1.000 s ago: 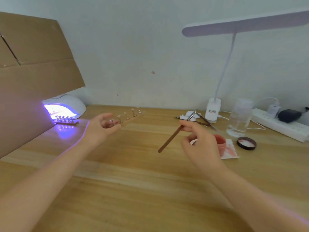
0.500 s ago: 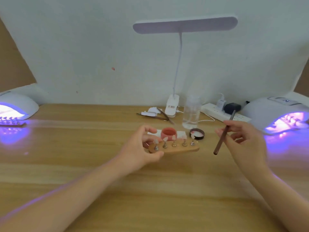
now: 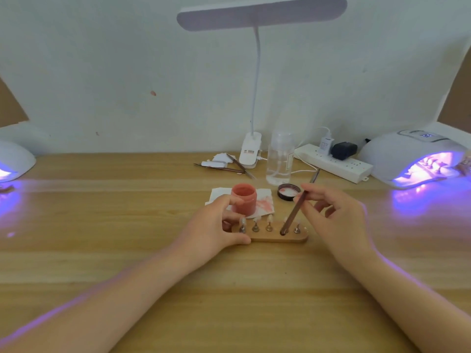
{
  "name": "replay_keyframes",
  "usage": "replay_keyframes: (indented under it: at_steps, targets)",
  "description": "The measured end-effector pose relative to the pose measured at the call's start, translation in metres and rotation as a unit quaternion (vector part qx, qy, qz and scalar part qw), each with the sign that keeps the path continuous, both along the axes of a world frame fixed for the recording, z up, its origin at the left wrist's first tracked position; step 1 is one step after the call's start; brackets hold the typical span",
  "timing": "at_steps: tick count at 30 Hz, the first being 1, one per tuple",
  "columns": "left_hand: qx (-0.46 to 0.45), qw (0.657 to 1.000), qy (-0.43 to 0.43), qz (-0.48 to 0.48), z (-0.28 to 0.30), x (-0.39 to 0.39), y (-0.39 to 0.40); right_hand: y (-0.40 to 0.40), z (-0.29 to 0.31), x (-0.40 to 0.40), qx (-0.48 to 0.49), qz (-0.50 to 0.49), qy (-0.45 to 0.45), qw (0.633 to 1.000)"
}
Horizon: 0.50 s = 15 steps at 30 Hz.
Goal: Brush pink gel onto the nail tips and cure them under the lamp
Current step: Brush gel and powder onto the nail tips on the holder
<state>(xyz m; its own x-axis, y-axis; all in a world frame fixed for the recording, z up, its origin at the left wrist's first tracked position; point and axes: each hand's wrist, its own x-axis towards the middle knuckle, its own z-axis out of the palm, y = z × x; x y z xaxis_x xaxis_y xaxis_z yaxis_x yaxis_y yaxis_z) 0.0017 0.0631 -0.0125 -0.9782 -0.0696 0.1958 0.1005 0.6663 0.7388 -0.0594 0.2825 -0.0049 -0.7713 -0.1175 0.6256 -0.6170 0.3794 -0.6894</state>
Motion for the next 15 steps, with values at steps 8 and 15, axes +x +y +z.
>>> replay_keyframes:
  at_steps: [8, 15]
  targets:
    - [-0.043, 0.981, 0.186, 0.031, 0.001, 0.009, 0.008, -0.014, -0.002, 0.013, 0.024, 0.031, 0.008, 0.999]
    - [0.02, 0.962, 0.262, -0.07, 0.006, 0.017, 0.032, -0.027, -0.001, 0.028, 0.055, 0.19, 0.026, 0.98]
